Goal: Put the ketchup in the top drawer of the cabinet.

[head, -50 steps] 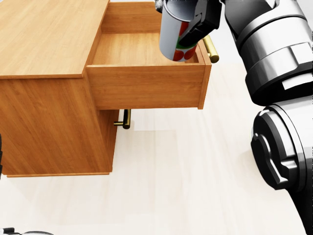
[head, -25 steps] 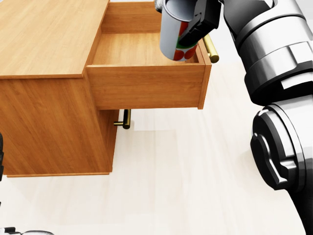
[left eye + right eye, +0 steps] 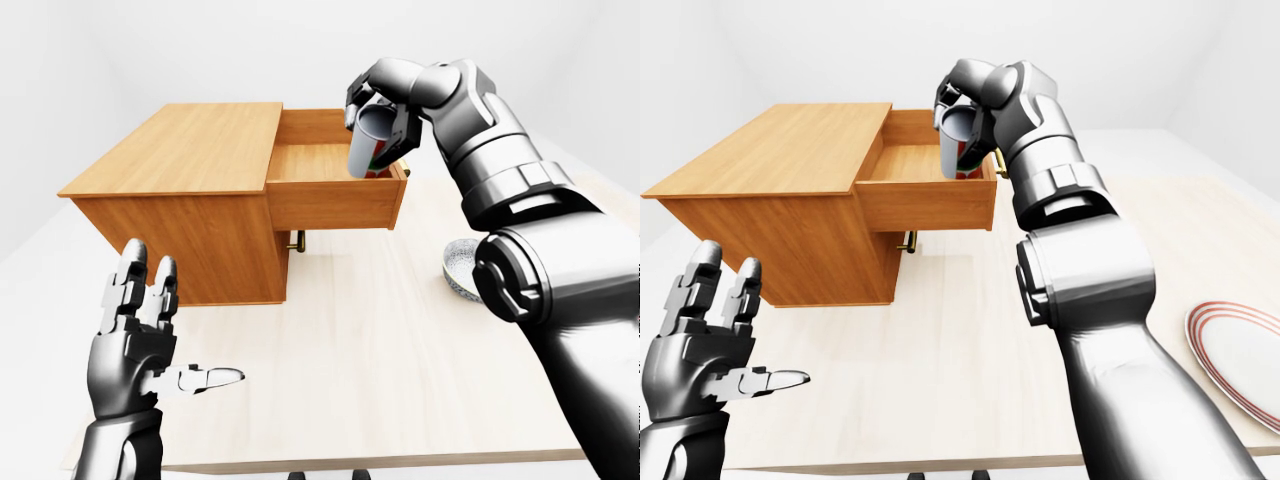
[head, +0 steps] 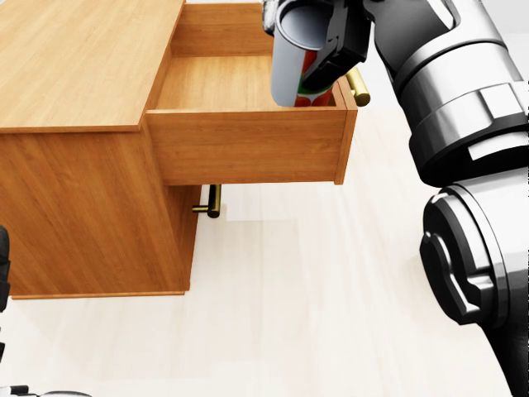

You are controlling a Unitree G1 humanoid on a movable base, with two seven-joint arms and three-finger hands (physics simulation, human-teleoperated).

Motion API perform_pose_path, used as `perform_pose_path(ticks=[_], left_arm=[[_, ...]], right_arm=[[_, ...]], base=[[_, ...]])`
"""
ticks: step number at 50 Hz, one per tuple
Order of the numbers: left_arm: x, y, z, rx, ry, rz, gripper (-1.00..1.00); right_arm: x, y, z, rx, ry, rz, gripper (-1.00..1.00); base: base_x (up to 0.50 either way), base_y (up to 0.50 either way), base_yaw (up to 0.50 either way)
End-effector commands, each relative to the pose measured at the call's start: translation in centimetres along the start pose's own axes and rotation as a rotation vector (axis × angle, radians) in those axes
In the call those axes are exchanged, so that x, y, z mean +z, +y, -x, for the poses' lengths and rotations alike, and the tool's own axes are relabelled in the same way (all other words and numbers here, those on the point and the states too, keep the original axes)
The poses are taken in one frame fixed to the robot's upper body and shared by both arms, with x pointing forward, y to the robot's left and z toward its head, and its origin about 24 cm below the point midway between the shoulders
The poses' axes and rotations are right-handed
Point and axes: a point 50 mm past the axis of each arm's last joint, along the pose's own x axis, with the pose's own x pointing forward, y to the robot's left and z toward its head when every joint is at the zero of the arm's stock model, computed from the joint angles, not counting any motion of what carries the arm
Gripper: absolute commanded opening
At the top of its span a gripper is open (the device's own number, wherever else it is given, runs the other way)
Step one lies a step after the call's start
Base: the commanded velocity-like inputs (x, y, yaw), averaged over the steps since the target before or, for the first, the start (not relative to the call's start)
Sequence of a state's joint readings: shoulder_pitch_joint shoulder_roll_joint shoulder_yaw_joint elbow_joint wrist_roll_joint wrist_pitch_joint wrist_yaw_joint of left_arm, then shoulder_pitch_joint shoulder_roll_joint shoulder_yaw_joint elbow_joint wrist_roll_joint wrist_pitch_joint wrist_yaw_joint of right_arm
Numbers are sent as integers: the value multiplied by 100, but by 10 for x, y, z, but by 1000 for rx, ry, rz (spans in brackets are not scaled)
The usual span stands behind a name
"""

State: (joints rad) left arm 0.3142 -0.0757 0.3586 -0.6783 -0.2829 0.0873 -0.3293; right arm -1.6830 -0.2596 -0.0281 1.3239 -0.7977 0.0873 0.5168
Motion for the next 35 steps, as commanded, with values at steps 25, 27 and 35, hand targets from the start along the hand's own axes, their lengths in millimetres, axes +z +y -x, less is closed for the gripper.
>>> perform_pose_path(ticks=[25, 27, 35], left_arm=[[-1, -2, 0, -5, 2, 5, 100], [-1, -2, 0, -6, 4, 6, 100], [-6, -3, 0, -10, 24, 16, 100]], right_arm=[[-15, 17, -6, 51, 15, -41, 100], [-13, 15, -5, 45, 14, -35, 100], [-14, 14, -5, 40, 18, -27, 100]], base=[[0, 0, 0], [0, 0, 0], [0, 0, 0]])
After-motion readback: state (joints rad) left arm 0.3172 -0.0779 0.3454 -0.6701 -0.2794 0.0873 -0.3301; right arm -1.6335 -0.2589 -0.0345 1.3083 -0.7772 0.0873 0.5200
